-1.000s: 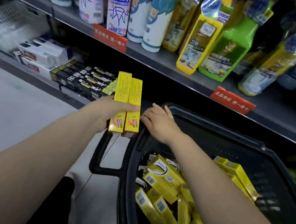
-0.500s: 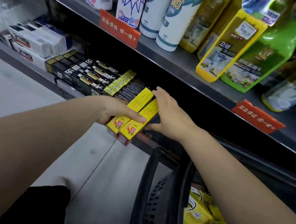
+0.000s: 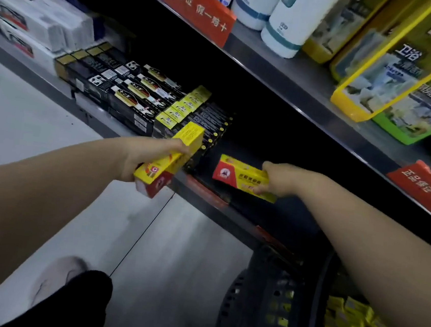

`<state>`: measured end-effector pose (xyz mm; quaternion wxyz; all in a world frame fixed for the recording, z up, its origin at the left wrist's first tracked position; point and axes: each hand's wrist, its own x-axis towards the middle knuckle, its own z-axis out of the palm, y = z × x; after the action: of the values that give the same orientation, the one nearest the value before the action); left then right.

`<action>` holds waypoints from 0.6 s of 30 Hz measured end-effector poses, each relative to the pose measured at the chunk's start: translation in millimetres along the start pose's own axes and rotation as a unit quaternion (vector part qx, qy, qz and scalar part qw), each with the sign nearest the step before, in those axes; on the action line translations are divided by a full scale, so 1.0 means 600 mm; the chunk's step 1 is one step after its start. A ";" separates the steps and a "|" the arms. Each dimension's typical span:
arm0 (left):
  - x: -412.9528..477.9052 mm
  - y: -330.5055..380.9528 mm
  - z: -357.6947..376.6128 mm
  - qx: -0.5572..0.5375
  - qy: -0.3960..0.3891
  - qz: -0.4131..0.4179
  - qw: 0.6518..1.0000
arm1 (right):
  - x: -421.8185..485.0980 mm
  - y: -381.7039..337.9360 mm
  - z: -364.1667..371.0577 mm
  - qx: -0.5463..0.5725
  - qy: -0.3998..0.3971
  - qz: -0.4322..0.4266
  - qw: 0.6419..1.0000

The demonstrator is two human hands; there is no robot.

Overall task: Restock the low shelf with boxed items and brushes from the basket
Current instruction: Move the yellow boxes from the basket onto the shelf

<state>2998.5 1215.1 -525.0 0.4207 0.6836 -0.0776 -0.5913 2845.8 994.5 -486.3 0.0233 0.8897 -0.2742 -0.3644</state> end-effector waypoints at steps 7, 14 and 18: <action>-0.004 -0.010 -0.043 0.008 0.040 0.076 0.996 | 0.122 -0.059 0.044 -0.083 -0.057 0.040 0.994; 0.004 -0.013 -0.054 0.112 0.072 0.171 0.976 | 0.137 -0.083 0.077 -0.083 -0.098 0.013 0.992; 0.003 0.000 -0.038 0.182 0.065 0.212 0.958 | 0.125 -0.080 0.076 -0.063 -0.110 0.002 0.992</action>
<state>3019.0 1225.4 -527.4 0.4090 0.7534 -0.2993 -0.4189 2882.1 1004.3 -579.0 0.0499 0.8403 -0.2535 -0.4766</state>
